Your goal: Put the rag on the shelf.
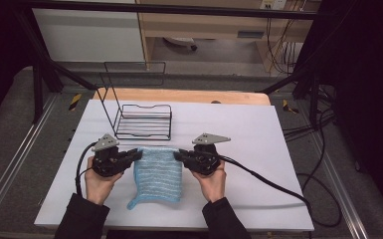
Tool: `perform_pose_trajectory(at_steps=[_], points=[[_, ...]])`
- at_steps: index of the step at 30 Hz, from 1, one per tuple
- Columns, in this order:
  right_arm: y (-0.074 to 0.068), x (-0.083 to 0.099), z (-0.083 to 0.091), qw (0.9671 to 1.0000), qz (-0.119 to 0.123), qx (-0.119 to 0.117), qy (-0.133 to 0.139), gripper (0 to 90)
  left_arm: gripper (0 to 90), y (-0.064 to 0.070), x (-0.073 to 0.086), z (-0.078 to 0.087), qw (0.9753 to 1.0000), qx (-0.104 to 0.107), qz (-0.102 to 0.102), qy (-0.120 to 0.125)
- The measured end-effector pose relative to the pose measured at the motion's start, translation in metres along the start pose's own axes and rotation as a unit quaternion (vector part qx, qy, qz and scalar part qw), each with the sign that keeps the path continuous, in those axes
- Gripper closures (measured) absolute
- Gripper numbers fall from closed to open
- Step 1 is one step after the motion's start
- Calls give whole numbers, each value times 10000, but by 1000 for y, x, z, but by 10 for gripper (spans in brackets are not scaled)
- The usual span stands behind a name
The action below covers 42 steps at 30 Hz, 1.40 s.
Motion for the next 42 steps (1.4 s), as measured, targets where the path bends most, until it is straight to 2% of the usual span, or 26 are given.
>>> perform_pose_trajectory(at_steps=[12,21,31,38,42], points=[[-15,-25,6,9990,328,17,292,814,807,0,-21,18,9991,-75,-59,415],[-24,-43,4,9977,466,33,490,817,807,-4,-35,32,9975,-127,-41,693],[-35,-63,2,9945,680,18,802,818,806,-9,-53,44,9940,-237,-82,1061],[-39,-77,4,9919,797,62,983,819,807,-10,-62,47,9918,-242,-96,1252],[-42,-86,4,9902,867,64,1097,820,806,-12,-69,51,9897,-228,-111,1410]])
Point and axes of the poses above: each handheld gripper's, and its own axes: z roughly backward along the jaws, x roughly out of its underside, y roughly to its right, the point moved 8 cm from there along -z, roughly forward along the jaws, and after that the axes turned 7 degrees about y, right-handed, at the moved point
